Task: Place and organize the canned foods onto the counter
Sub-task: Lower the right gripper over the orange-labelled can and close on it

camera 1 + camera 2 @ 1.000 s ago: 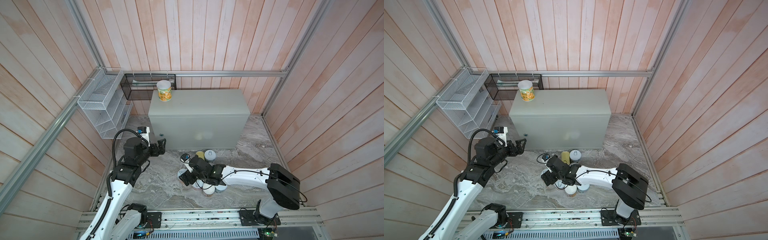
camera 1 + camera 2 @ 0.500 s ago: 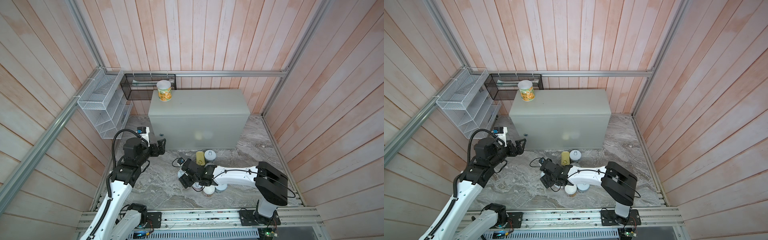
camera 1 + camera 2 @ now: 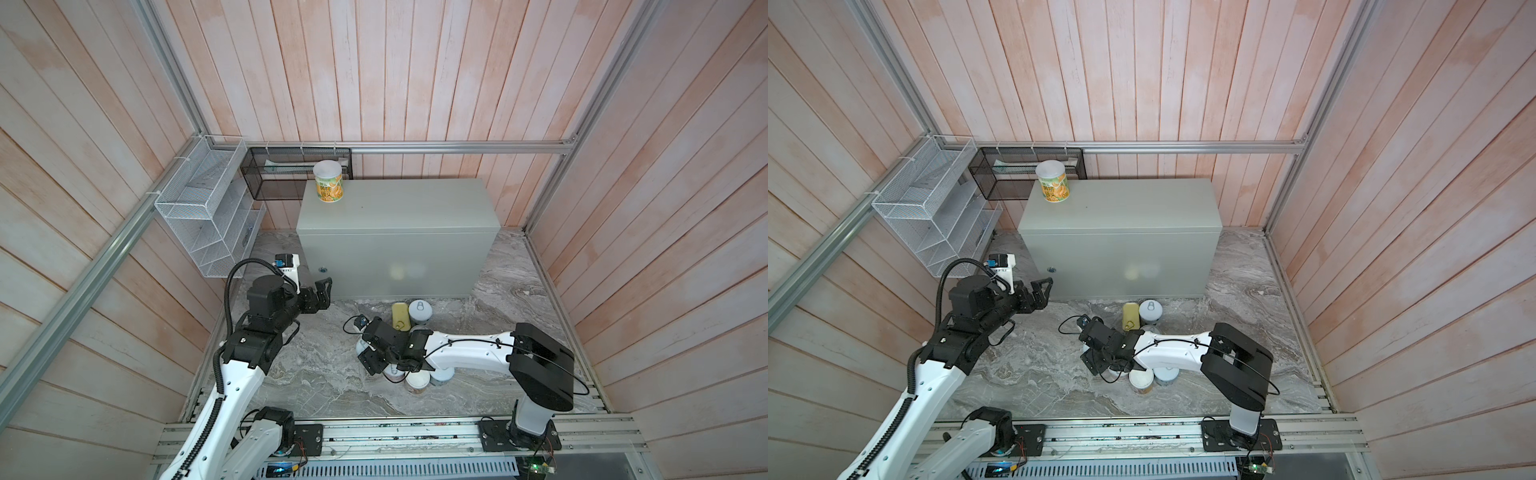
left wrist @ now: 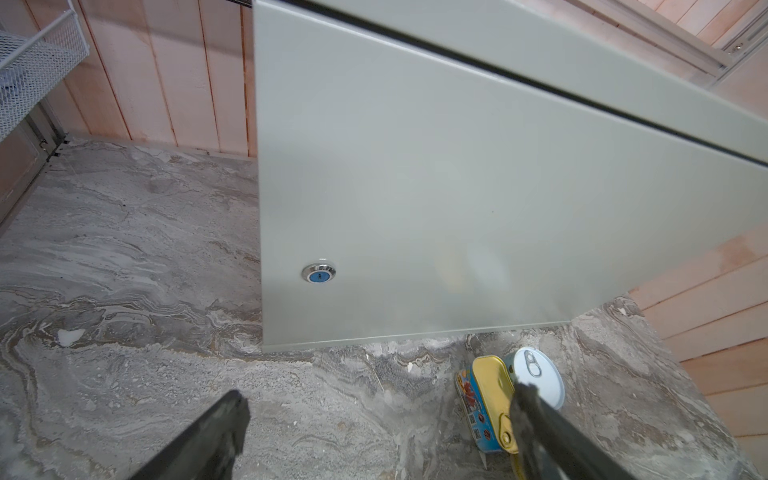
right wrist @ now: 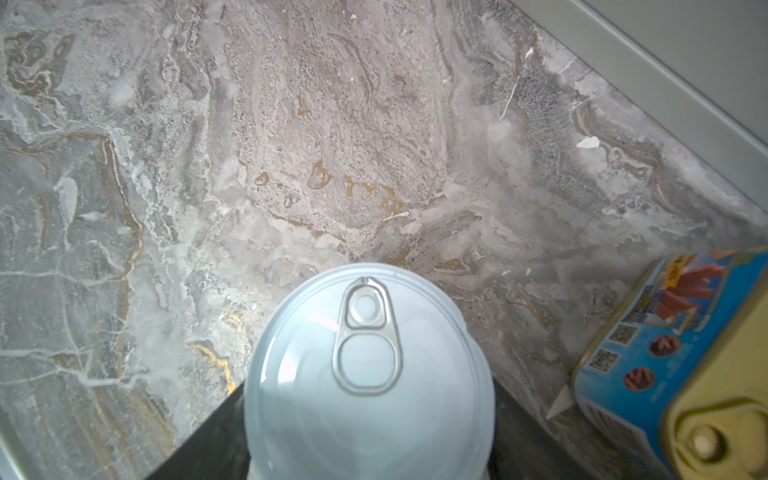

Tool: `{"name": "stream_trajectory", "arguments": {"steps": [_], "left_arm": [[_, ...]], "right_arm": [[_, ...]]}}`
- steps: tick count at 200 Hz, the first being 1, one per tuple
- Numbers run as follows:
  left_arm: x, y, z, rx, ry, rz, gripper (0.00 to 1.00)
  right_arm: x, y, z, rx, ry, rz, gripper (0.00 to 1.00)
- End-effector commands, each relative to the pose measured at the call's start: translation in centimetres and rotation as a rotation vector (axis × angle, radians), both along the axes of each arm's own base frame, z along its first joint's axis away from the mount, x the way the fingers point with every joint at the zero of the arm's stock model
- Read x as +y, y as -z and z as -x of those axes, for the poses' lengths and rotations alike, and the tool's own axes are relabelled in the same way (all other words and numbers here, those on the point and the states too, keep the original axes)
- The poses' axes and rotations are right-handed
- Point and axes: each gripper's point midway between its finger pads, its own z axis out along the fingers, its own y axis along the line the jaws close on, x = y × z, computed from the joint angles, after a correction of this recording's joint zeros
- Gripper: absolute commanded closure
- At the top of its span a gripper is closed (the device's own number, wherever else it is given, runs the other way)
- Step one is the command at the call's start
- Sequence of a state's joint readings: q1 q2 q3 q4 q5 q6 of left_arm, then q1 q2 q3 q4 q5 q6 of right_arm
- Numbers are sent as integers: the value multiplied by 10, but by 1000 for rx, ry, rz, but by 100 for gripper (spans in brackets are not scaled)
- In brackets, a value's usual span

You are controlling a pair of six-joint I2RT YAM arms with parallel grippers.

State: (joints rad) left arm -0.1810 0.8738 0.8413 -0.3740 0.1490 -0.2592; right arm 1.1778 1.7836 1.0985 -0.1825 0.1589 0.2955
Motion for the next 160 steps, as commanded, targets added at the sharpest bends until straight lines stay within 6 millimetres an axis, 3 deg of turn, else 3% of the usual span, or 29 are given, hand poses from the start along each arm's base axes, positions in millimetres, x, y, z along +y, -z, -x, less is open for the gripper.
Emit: {"name": "stream_trajectory", "arguments": {"steps": [1, 30, 86, 160], "left_arm": [[1, 2, -2, 0, -6, 8, 0], [0, 2, -2, 0, -3, 7, 0], [1, 4, -2, 4, -7, 2, 0], [4, 5, -2, 6, -14, -14, 0]], "right_arm": [[6, 2, -4, -5, 10, 13, 21], [8, 3, -4, 9, 6, -9, 22], [8, -7, -9, 12, 12, -57, 36], [6, -34, -27, -11, 37, -131, 38]]}}
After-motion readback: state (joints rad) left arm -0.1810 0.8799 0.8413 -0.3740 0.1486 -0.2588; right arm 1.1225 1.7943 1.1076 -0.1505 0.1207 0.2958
